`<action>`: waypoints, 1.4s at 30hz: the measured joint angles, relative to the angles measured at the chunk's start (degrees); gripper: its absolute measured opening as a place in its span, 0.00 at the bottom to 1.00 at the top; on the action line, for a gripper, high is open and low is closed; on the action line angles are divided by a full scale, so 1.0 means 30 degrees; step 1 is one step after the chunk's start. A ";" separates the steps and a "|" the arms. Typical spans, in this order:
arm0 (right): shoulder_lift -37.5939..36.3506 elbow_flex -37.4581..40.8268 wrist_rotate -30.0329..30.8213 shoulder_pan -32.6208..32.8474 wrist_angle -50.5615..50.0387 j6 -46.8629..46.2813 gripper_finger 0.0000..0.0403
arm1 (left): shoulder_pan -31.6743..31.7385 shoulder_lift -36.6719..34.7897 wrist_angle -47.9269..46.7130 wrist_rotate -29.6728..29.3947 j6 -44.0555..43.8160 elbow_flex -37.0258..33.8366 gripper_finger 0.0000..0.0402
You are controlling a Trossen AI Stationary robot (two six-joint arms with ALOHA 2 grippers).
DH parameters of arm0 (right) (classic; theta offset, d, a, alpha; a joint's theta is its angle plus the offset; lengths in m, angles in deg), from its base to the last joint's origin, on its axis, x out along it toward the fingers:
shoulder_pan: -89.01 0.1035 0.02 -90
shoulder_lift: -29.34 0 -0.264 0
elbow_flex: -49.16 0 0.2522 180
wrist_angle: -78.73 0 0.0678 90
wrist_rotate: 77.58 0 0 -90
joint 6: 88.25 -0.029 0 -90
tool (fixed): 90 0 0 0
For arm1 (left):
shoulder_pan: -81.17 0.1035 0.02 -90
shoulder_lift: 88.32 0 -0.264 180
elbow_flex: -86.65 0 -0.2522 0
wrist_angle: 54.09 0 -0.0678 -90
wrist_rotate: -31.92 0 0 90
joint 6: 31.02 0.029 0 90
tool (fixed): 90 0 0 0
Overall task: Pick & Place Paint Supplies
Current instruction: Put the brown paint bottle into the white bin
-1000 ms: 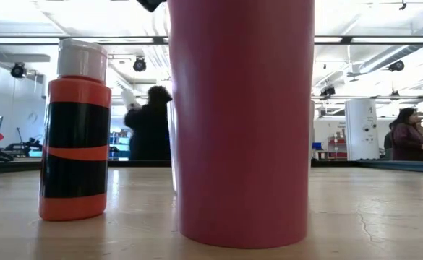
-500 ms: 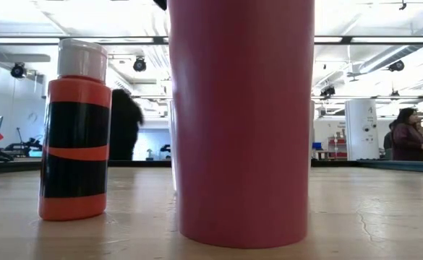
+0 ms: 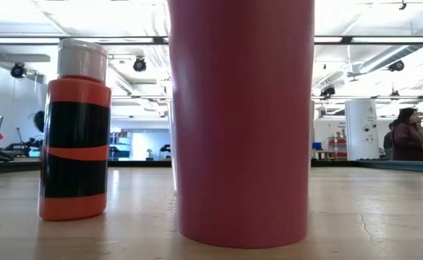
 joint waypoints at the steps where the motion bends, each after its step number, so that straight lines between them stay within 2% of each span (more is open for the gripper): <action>1: 0.0000 0.0000 -0.0007 -0.0048 0.0000 0.0047 0.57 | 0.0003 0.0000 0.0130 0.0009 0.0004 -0.0003 0.27; 9: 0.0000 0.0109 -0.0007 -0.0181 0.1063 0.0793 0.53 | 0.0087 0.0104 0.0558 0.0050 0.0226 -0.0021 0.28; 20: 0.0000 0.0138 -0.0056 -0.0238 0.1013 0.0740 0.44 | 0.0138 0.0321 0.0684 0.0336 0.0262 -0.0051 0.28; 29: 0.0430 0.0153 -0.0101 -0.0312 0.1047 0.0833 0.41 | 0.0153 0.0321 0.0968 0.0432 0.0520 -0.0063 0.28; 37: 0.0472 0.0146 -0.0118 -0.0334 0.0967 0.1214 0.32 | 0.0160 0.0321 0.0635 0.0436 0.0434 -0.0085 0.28; 42: 0.0363 0.0153 -0.0834 -0.0377 0.0751 0.0727 0.34 | 0.0197 0.0321 0.0292 0.0473 0.0433 -0.0080 0.28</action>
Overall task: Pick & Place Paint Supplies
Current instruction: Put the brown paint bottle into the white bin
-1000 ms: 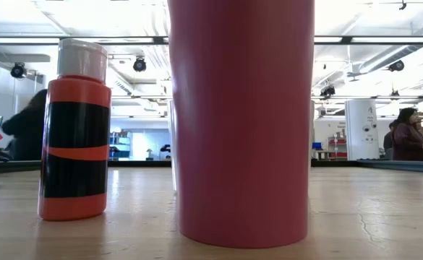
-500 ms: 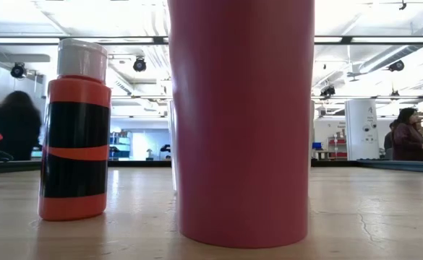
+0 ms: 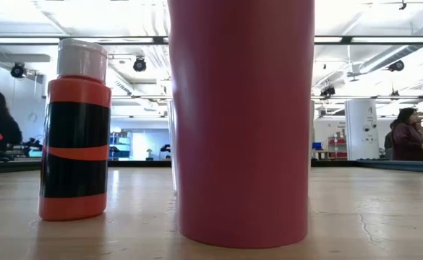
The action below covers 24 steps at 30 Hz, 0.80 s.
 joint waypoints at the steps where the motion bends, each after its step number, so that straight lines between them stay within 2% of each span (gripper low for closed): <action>1: -0.0033 0.0000 -0.0304 -0.0064 -0.0105 -0.0180 0.36 | 0.0000 0.0000 -0.0143 -0.0022 0.0029 -0.0007 0.28; 7: -0.0137 -0.0007 -0.0903 -0.0210 -0.0777 -0.0718 0.45 | 0.0007 0.0000 -0.1108 -0.0045 -0.0264 -0.0007 0.28; 13: -0.0115 -0.0007 -0.1090 -0.0373 -0.0772 -0.0729 0.50 | 0.0015 0.0000 -0.1243 -0.0051 -0.0425 -0.0007 0.28; 17: -0.0115 -0.0007 -0.1173 -0.0457 -0.0765 -0.0722 0.50 | 0.0044 0.0000 -0.1191 -0.0051 -0.0440 -0.0007 0.28; 24: -0.0115 -0.0007 -0.1209 -0.0719 -0.0761 -0.0682 0.42 | 0.0095 0.0000 -0.1146 -0.0066 -0.0476 -0.0007 0.28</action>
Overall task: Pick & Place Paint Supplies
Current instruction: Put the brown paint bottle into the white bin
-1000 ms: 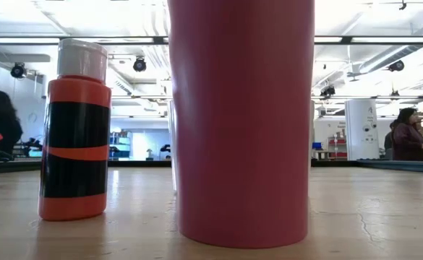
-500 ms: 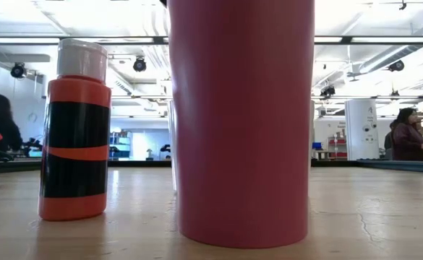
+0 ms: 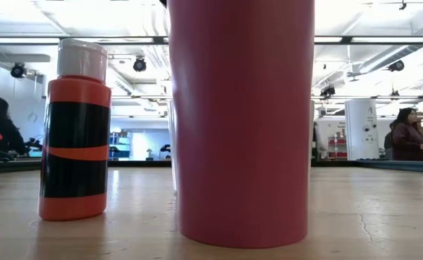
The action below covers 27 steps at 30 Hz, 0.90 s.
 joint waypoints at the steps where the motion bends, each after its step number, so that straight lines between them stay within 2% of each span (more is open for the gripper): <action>1: 0.0000 0.0000 -0.0011 -0.0021 -0.0004 0.0040 0.40 | 0.0000 0.0000 -0.0005 -0.0014 0.0000 0.0000 0.28; 10: 0.0133 -0.0007 0.0005 -0.0076 -0.0010 -0.0113 0.28 | 0.0087 0.0000 -0.0003 0.0008 -0.0025 0.0000 0.28; 15: 0.0472 -0.0036 0.0113 -0.0062 -0.0070 -0.0151 0.27 | 0.0087 0.0000 -0.0254 0.0022 0.0145 -0.0029 0.29; 19: 0.0496 -0.0044 0.0109 -0.0062 -0.0215 -0.0185 0.27 | 0.0087 0.0000 -0.0264 0.0007 0.0226 -0.0029 0.36; 27: 0.0405 -0.0852 -0.0025 -0.0040 -0.1949 -0.0499 0.27 | 0.0080 -0.0503 -0.0351 -0.0058 0.0270 0.0015 0.56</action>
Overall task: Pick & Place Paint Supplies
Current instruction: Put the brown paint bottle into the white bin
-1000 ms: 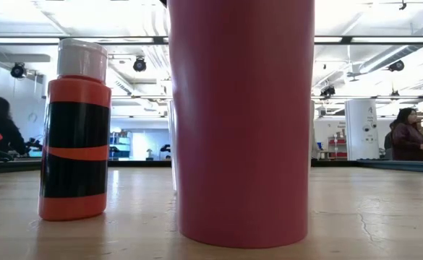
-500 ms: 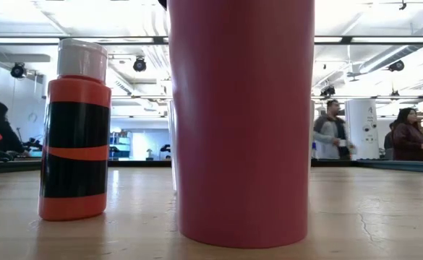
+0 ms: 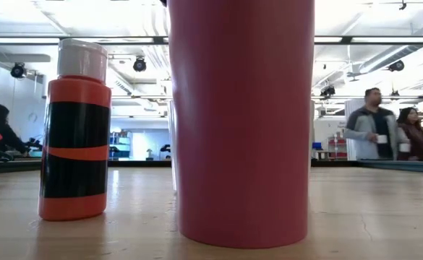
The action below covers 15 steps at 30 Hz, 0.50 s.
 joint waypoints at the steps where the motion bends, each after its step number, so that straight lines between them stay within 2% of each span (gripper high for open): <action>1: -0.0042 -0.0104 0.0015 0.0015 -0.0371 -0.0129 0.27 | 0.0000 -0.0210 -0.0172 0.0007 -0.0024 -0.0031 0.59; 5: -0.0043 -0.0157 0.0015 0.0189 -0.0832 -0.0532 0.27 | 0.0019 -0.1435 -0.1365 -0.0411 -0.0725 -0.0117 0.65; 10: -0.0055 -0.0153 0.0161 0.1125 -0.0692 -0.0706 0.27 | 0.0037 -0.3017 -0.3212 -0.2410 -0.1805 -0.0983 0.66; 15: 0.0087 -0.0072 0.2360 0.2801 -0.0666 -0.1580 0.27 | 0.0051 -0.5143 -0.1600 -0.2791 -0.2908 -0.3317 0.65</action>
